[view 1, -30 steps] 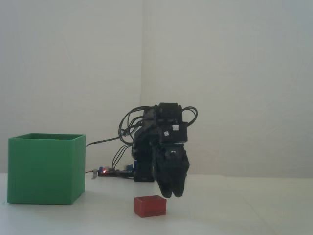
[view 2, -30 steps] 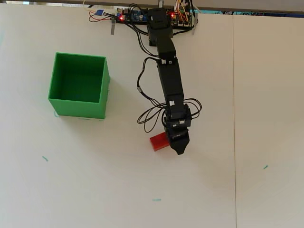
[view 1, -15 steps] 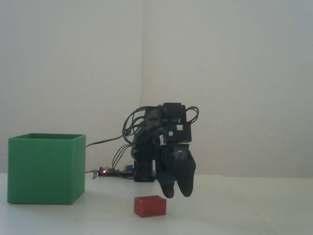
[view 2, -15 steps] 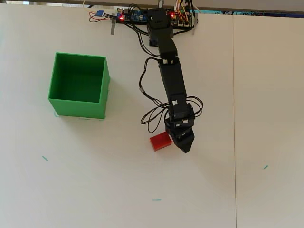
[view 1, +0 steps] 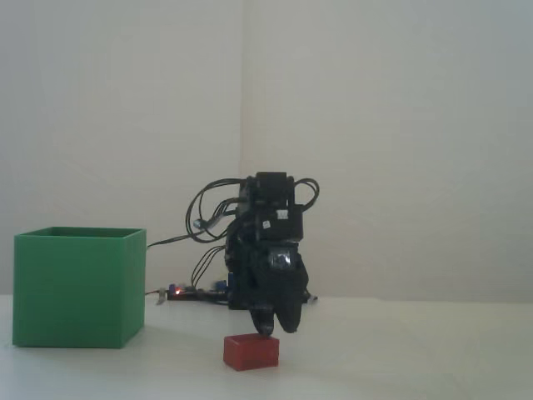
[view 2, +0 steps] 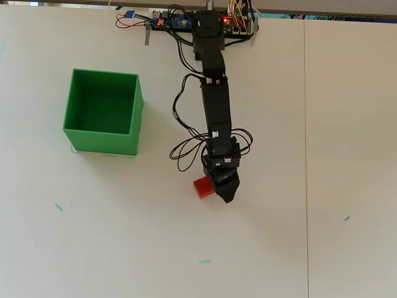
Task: Grasp a red block and put it in the green bin.
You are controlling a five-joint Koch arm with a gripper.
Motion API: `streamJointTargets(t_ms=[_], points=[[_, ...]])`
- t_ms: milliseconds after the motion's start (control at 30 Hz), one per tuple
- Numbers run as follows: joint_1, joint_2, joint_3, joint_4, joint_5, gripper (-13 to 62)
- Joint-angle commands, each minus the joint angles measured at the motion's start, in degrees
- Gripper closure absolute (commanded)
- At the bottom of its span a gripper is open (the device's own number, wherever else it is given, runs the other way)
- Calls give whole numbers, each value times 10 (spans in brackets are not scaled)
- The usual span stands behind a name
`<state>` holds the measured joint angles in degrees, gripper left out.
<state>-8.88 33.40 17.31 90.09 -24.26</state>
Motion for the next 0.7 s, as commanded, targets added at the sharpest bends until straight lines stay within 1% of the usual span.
streamJointTargets(t_ms=[0,433,567,667], points=[[-2,9,-33,0,-3,161],[-19,9,-56,2,-40,161],[-26,9,-62,2,-40,161],[-16,9,-64,14,-4,161]])
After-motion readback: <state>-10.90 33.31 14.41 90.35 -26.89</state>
